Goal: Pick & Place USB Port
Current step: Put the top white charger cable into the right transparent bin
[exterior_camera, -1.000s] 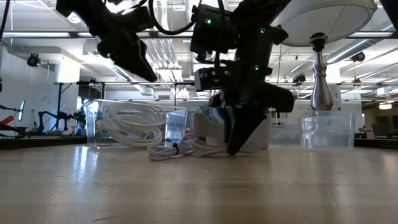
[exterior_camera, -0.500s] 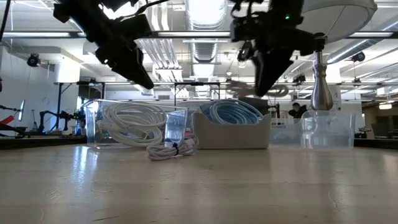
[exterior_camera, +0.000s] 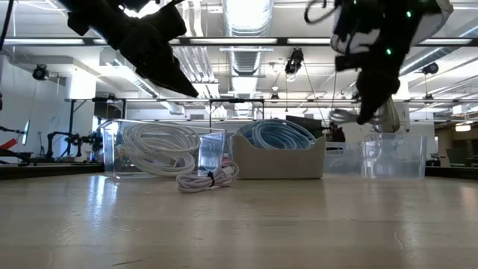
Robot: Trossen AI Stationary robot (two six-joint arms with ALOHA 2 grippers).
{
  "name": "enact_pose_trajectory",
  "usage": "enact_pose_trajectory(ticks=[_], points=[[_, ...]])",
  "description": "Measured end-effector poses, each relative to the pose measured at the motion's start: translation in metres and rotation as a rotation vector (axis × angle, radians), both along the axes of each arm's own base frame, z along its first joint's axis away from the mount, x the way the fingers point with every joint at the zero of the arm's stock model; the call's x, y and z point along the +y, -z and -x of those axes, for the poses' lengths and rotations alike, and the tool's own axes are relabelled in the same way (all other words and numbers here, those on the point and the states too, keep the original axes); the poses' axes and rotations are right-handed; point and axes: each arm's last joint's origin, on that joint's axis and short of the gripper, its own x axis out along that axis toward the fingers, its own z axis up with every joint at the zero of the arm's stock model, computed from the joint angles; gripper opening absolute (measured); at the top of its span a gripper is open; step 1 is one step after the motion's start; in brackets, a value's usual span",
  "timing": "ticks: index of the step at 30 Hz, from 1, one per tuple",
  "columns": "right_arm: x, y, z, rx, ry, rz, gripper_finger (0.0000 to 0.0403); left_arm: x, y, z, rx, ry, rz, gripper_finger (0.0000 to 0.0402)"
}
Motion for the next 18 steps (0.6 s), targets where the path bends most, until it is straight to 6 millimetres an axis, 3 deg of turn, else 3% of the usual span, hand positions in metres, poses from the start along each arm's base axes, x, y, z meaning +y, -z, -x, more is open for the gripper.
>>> enact_pose_trajectory(ticks=[6, 12, 18], points=[[-0.019, 0.030, 0.024, 0.052, 0.082, 0.011, 0.0054, 0.000, 0.003, 0.001, -0.008, 0.001, 0.000, 0.0181], [-0.042, 0.051, 0.025, 0.004, 0.126, 0.039, 0.0054, 0.000, 0.001, -0.001, -0.039, 0.001, 0.000, 0.0181], [-0.066, 0.059, 0.024, 0.053, 0.068, 0.022, 0.0056, 0.000, 0.001, -0.001, -0.040, 0.001, 0.000, 0.0181]])
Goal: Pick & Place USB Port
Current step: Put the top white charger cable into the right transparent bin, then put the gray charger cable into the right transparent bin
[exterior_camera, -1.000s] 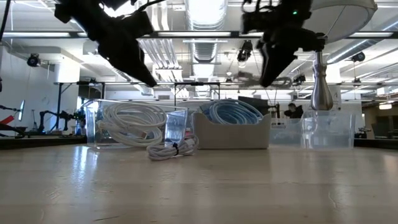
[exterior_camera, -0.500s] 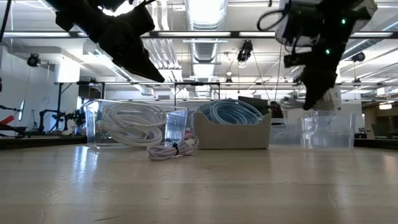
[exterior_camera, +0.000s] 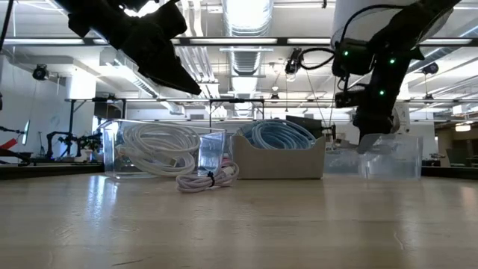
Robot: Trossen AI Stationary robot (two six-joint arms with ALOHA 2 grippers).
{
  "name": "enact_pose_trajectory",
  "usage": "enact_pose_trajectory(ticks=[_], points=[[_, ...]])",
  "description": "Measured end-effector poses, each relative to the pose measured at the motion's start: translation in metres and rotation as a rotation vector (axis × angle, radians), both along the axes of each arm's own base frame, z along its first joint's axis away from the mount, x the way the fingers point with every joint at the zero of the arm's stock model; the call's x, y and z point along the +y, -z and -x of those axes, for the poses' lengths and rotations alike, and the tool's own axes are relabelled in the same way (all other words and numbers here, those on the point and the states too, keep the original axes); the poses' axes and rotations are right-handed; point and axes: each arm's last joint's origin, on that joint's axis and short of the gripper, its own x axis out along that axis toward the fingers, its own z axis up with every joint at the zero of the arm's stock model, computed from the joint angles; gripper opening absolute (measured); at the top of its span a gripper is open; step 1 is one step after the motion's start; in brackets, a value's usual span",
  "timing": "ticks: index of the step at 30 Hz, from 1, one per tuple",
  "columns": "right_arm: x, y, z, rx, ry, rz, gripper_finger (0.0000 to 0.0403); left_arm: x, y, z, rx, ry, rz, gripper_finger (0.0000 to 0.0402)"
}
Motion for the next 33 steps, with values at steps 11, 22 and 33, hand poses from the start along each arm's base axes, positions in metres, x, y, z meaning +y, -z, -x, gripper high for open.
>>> enact_pose_trajectory(ticks=[11, 22, 33], points=[[-0.027, -0.004, -0.015, 0.024, 0.004, -0.039, 0.0123, 0.000, 0.000, 0.000, 0.003, 0.000, 0.000, 0.0181], [-0.023, -0.016, -0.021, -0.049, -0.016, -0.087, 0.0166, 0.000, 0.000, 0.000, 0.003, 0.003, -0.004, 0.0181], [0.024, -0.059, -0.031, -0.280, -0.136, -0.126, 0.0157, -0.001, 0.000, 0.000, 0.003, 0.023, 0.012, 0.0181]])
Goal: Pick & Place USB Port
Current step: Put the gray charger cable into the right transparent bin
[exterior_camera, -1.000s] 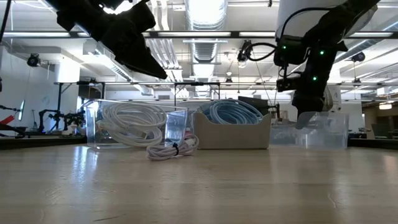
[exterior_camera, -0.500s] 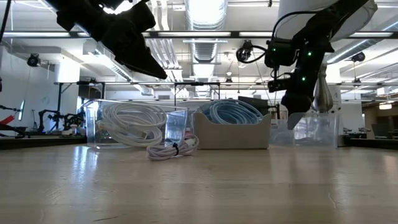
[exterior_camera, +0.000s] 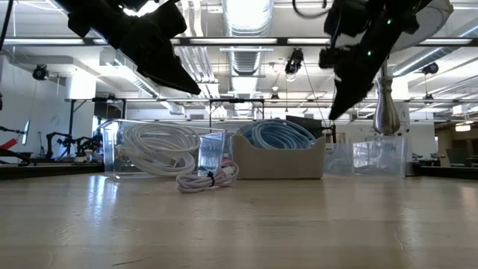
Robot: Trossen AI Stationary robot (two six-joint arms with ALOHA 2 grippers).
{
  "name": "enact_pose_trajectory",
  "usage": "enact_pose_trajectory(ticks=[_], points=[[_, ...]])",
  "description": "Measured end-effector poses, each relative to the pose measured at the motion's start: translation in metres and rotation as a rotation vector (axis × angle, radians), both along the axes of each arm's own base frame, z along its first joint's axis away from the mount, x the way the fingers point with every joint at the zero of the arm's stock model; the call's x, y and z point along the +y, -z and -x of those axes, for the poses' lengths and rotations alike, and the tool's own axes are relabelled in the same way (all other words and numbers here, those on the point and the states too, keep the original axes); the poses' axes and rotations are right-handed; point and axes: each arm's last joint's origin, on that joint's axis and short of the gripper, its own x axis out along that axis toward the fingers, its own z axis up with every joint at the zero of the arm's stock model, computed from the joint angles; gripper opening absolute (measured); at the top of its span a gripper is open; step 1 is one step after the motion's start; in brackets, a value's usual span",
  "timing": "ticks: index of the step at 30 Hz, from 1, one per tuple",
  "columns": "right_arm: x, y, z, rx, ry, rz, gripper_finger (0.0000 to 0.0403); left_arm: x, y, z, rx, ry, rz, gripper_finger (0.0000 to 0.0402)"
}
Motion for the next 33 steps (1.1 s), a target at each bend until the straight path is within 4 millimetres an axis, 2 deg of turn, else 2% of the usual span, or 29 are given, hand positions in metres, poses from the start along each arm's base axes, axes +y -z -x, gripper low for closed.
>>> enact_pose_trajectory(ticks=[9, 15, 23, 33], points=[[0.071, -0.001, -0.042, -0.212, -0.331, 0.043, 0.0159, -0.007, 0.001, 0.000, 0.009, 0.122, 0.069, 0.0181], [0.103, 0.009, -0.074, -0.346, -0.458, 0.066, 0.0170, -0.022, 0.006, 0.004, 0.067, 0.212, 0.094, 0.0181], [0.126, 0.041, -0.129, -0.388, -0.616, 0.039, 0.0172, -0.052, 0.014, 0.015, 0.173, 0.340, 0.092, 0.0181], [0.136, 0.076, -0.194, -0.111, -0.793, 0.059, 0.0172, -0.065, 0.016, 0.019, 0.202, 0.393, 0.090, 0.0181]])
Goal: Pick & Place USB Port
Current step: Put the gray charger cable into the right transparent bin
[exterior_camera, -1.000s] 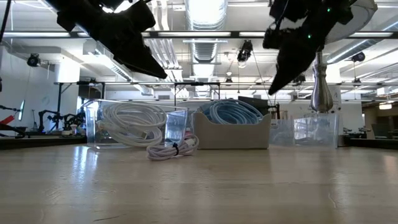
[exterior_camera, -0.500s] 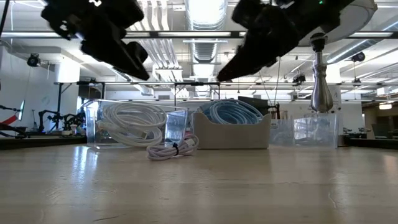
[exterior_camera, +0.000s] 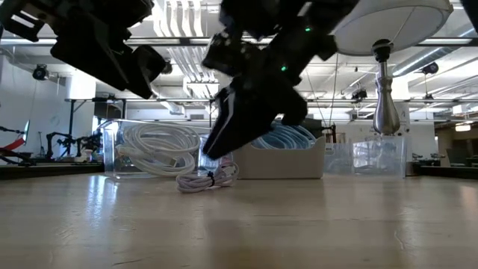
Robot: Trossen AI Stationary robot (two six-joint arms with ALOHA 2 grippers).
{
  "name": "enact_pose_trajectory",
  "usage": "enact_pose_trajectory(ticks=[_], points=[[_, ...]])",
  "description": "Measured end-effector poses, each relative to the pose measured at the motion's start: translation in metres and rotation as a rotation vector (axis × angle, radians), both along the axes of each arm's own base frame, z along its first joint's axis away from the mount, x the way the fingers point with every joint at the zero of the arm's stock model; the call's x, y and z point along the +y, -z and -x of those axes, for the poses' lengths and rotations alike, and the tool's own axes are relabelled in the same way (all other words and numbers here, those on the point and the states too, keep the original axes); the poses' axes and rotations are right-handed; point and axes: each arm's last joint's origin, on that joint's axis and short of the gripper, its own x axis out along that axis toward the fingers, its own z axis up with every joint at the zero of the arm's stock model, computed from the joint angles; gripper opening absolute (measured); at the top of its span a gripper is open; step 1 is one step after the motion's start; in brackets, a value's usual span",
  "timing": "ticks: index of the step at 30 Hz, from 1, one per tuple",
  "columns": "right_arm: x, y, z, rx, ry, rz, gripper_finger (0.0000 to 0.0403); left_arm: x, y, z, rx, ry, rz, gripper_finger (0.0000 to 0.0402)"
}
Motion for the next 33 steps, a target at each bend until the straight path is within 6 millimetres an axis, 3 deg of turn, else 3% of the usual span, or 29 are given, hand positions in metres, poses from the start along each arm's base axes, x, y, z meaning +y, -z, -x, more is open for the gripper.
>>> enact_pose_trajectory(ticks=[10, 21, 25, 33], points=[[-0.004, 0.026, -0.030, 0.166, -0.047, 0.066, 0.0171, 0.000, 0.000, 0.000, 0.007, -0.005, 0.000, 0.0181], [-0.011, 0.030, -0.022, 0.310, 0.111, -0.015, 0.0165, 0.001, 0.005, 0.002, 0.020, -0.011, -0.006, 0.0181], [-0.008, 0.030, -0.017, 0.355, 0.135, -0.035, 0.0134, 0.001, 0.006, 0.003, 0.028, -0.018, -0.003, 0.0181], [-0.002, 0.016, -0.001, 0.446, 0.177, -0.045, 0.0024, 0.002, 0.011, 0.005, 0.044, -0.022, -0.003, 0.0181]])
